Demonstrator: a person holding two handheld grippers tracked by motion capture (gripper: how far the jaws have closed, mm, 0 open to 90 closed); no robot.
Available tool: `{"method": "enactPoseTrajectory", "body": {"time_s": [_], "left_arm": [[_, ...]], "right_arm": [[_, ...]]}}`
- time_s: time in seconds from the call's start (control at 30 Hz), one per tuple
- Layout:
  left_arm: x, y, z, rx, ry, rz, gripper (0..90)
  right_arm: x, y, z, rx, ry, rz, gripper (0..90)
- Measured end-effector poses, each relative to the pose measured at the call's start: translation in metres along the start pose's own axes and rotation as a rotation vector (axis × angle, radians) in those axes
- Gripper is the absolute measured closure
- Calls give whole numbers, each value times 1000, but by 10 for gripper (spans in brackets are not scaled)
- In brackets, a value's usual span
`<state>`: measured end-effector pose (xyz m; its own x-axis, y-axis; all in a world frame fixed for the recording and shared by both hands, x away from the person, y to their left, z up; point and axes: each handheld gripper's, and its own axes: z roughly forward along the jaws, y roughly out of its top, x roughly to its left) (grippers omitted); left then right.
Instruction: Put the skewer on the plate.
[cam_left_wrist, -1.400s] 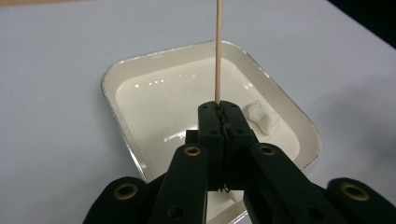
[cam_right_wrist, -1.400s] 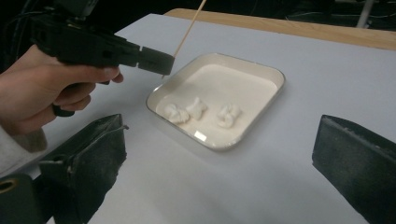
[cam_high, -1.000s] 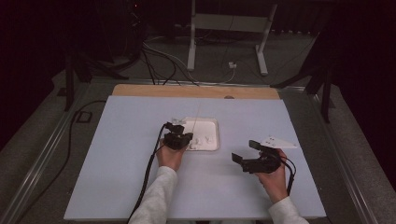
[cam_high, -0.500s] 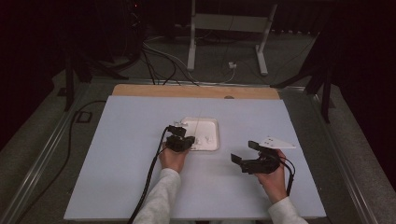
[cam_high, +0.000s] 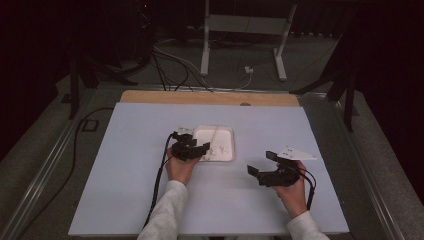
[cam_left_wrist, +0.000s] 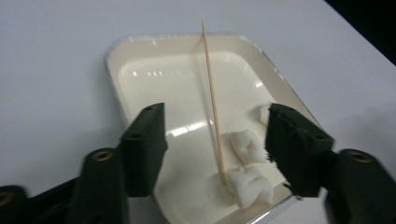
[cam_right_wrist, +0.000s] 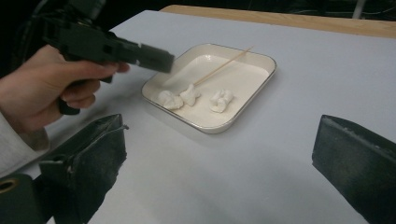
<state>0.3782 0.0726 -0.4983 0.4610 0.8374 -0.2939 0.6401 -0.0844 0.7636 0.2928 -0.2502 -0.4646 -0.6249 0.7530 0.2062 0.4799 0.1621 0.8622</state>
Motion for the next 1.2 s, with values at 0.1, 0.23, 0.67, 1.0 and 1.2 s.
{"method": "enactPoseTrajectory", "body": {"time_s": [0.1,0.23,0.67,1.0,1.2], "left_arm": [[1,2,-11,-36,-10,23,286],[1,5,-27,-76,-34,50,218],[5,4,-84,-173,-58,124,16],[24,-16,-127,-234,-46,186,7],[39,-31,-147,-263,13,215,5]], "right_arm": [[0,0,0,-1,-1,0,27],[-1,-1,-1,-3,-4,-1,26],[-1,-2,-2,-18,-17,-25,19],[-4,-4,-4,-47,-33,-29,0],[-7,-7,-8,-76,-50,-28,0]]}}
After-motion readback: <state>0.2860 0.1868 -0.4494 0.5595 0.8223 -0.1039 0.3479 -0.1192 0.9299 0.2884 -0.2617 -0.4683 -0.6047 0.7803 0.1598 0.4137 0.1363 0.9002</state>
